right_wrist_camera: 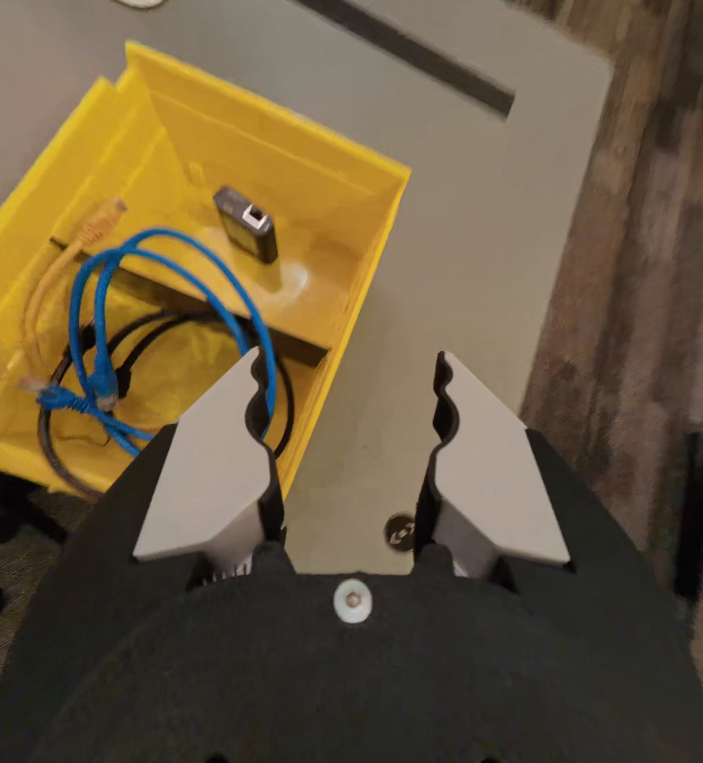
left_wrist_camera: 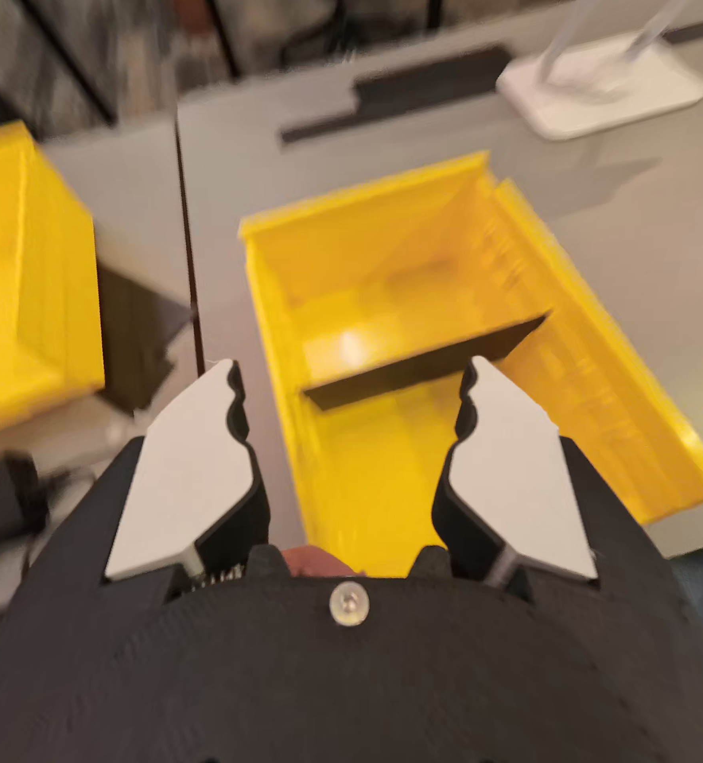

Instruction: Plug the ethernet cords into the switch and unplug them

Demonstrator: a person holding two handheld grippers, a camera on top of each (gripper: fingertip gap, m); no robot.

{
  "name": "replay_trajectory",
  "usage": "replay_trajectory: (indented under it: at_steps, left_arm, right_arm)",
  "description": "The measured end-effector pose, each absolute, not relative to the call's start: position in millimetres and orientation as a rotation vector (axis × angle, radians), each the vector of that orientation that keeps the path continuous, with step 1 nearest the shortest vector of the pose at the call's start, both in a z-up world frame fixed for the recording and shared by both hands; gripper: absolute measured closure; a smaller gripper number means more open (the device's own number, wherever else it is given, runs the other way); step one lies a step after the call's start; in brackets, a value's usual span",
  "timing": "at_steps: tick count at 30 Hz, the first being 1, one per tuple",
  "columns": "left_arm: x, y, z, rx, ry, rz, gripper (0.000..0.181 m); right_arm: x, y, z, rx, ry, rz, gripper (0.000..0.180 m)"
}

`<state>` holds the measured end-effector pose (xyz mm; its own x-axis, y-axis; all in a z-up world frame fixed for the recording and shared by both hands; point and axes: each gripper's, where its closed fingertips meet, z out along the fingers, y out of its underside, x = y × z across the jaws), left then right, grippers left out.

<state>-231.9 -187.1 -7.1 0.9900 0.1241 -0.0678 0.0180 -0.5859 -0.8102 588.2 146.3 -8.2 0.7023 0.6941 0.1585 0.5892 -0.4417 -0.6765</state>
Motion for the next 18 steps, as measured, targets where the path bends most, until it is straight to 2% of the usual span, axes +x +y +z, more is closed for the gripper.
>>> replay_trajectory:
  at_steps: [5, 8, 11, 12, 15, 16, 18]
  left_arm:
    - [-252.5, -213.9, -59.8, -2.356, -0.240, 0.086, 0.071]
    - [-248.9, -216.8, -83.8, -2.416, -0.281, -0.006, 0.078]
    - [-240.8, -217.9, -107.2, -2.486, -0.260, -0.074, 0.103]
    - [-240.8, -217.5, -107.3, -2.488, -0.263, -0.085, 0.124]
    - [-247.1, -218.3, -110.0, -2.482, -0.276, -0.046, 0.161]
    - [-248.3, -220.0, -115.8, -2.504, -0.274, -0.038, 0.170]
    - [-251.9, -217.7, -117.3, -2.490, -0.272, -0.015, 0.174]
  right_arm:
    - [593.5, 121.4, -63.6, -2.305, -0.926, 0.354, 0.100]
    - [591.7, 118.0, -90.0, -2.375, -0.927, 0.350, 0.108]
    - [573.2, 115.4, -100.6, -2.372, -0.926, 0.453, 0.125]
    - [567.6, 115.3, -102.9, -2.366, -0.929, 0.474, 0.132]
    - [565.4, 120.7, -110.2, -2.376, -0.897, 0.416, 0.144]
    - [563.7, 122.1, -110.5, -2.379, -0.874, 0.419, 0.147]
    - [559.0, 124.1, -111.0, -2.372, -0.855, 0.405, 0.152]
